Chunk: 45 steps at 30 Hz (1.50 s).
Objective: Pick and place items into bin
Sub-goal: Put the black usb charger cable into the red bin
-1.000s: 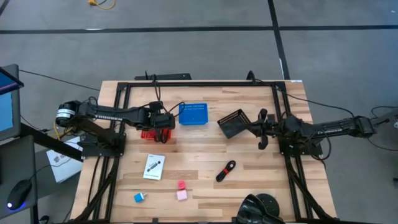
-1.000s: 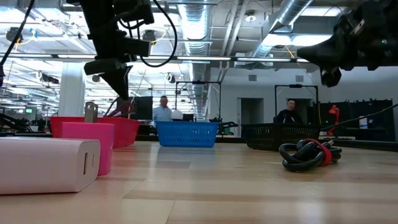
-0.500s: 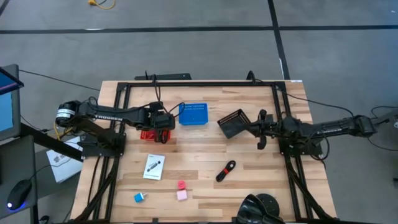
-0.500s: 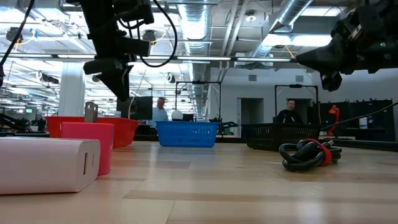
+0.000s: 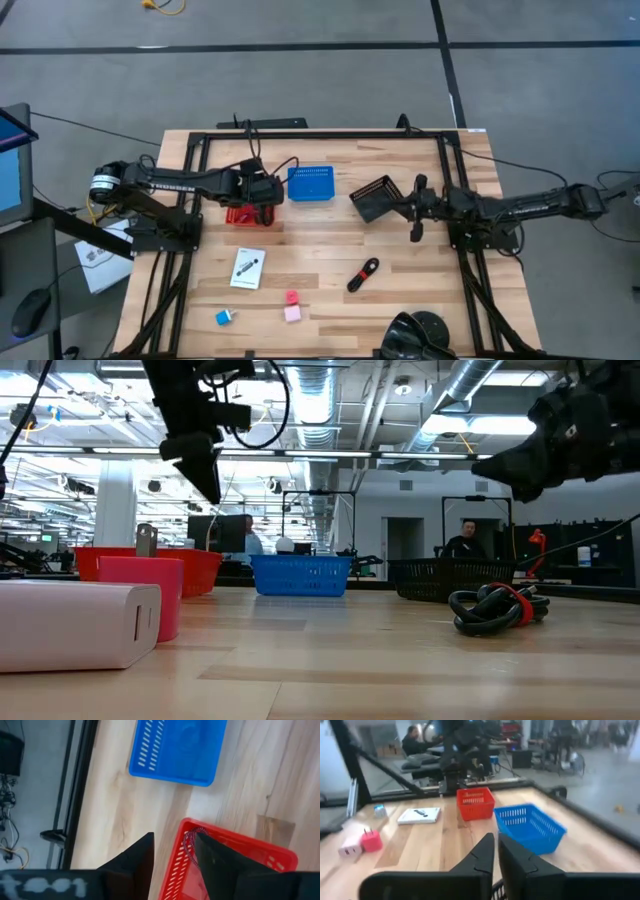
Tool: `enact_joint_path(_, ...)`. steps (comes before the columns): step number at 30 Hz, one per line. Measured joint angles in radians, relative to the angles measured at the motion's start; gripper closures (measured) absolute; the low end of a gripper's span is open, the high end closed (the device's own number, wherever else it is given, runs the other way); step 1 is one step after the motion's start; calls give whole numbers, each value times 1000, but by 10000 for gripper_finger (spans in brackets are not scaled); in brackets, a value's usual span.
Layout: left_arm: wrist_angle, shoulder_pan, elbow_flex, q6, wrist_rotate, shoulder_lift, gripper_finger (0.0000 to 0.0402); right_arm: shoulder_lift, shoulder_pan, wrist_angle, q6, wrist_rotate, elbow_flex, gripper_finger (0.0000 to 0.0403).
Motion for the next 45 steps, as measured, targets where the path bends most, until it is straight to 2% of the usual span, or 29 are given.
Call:
enact_joint_path(3, 0, 0, 5, 3, -7, 0, 267, -1, 11, -71, -57, 6, 53, 349)
enact_joint_path(9, -15, 0, 5, 3, -26, 0, 267, 37, 65, -267, -11, -13, 185, 286)
enact_joint_path(13, -14, 0, 5, 3, -22, 0, 267, 137, 161, -360, 76, -14, 233, 246)
enact_joint_path(18, -13, 0, 5, 3, -22, 0, 267, 314, 261, -368, 51, -3, 288, 215)
enact_joint_path(20, -12, 0, 5, 2, -22, 0, 267, 384, 279, -363, 52, -13, 323, 209)
enact_joint_path(25, -12, 1, 5, -13, -23, 0, 267, 594, 304, -360, 121, -131, 413, 205)
enact_joint_path(32, -13, 1, 5, -15, -15, 0, 267, 880, 341, -364, 125, -177, 537, 206)
enact_joint_path(37, -15, 1, 5, -15, 8, 0, 267, 1012, 367, -386, 125, -187, 628, 201)
enact_joint_path(45, -15, 1, 5, -24, 9, 0, 267, 1138, 399, -599, 124, -179, 759, 190)
